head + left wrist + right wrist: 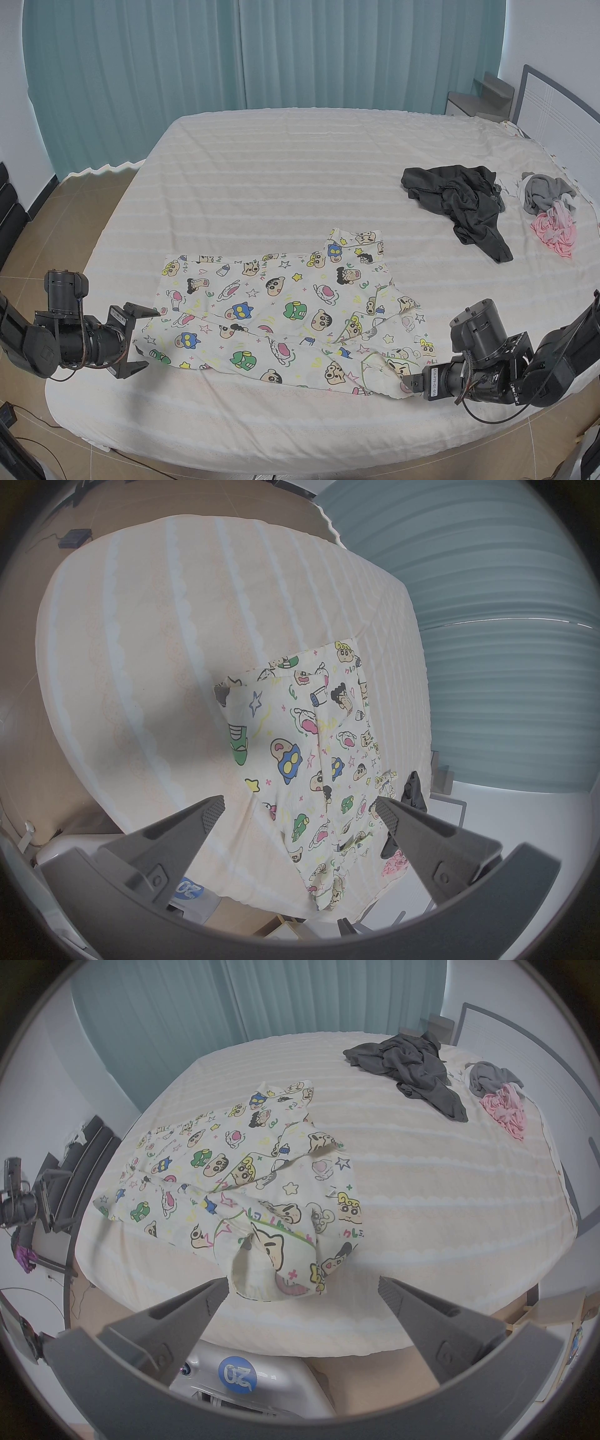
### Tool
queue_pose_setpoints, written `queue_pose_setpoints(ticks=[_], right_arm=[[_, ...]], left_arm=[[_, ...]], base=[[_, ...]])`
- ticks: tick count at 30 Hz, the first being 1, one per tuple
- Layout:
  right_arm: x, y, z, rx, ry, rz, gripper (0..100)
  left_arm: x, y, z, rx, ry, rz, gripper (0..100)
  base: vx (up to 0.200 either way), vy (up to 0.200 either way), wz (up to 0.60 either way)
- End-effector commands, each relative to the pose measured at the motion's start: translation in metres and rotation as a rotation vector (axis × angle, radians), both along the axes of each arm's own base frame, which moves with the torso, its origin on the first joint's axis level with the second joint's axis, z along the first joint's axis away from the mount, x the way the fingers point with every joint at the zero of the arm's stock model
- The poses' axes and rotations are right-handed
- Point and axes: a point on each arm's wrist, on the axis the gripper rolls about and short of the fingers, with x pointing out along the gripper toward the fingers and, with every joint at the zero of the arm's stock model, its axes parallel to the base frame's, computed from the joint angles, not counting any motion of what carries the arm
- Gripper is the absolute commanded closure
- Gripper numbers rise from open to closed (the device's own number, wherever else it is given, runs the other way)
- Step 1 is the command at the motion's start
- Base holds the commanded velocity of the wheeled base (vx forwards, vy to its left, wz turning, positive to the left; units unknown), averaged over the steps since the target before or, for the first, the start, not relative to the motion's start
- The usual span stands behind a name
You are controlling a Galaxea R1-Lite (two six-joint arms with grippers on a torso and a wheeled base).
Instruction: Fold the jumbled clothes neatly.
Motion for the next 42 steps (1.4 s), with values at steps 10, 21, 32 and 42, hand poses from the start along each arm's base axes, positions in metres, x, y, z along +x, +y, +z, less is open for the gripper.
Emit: queue_pose_setpoints(ticks=[10,21,32,42], right_arm=[[0.026,0.025,-0.037,-0.152,0.038,0.036,0],[0.036,0.031,-0.054,-0.160,0.009,0.040,0],[0.031,0.048,-0.051,-0.083,-0.077,0.116,0],[0.033,0.056,-0.053,-0.005,-0.135,0.164,0]], left_arm=[[0.000,0.000,0.001,0.000,-0.002,0.002,0],[0.000,0.001,0.000,0.000,-0.001,0.003,0],[0.000,0.001,0.000,0.000,-0.001,0.003,0],[0.000,0.001,0.000,0.002,0.000,0.005,0]], base=[[0.000,0.000,0.00],[0.000,0.000,0.00],[0.000,0.000,0.00],[0.000,0.000,0.00]])
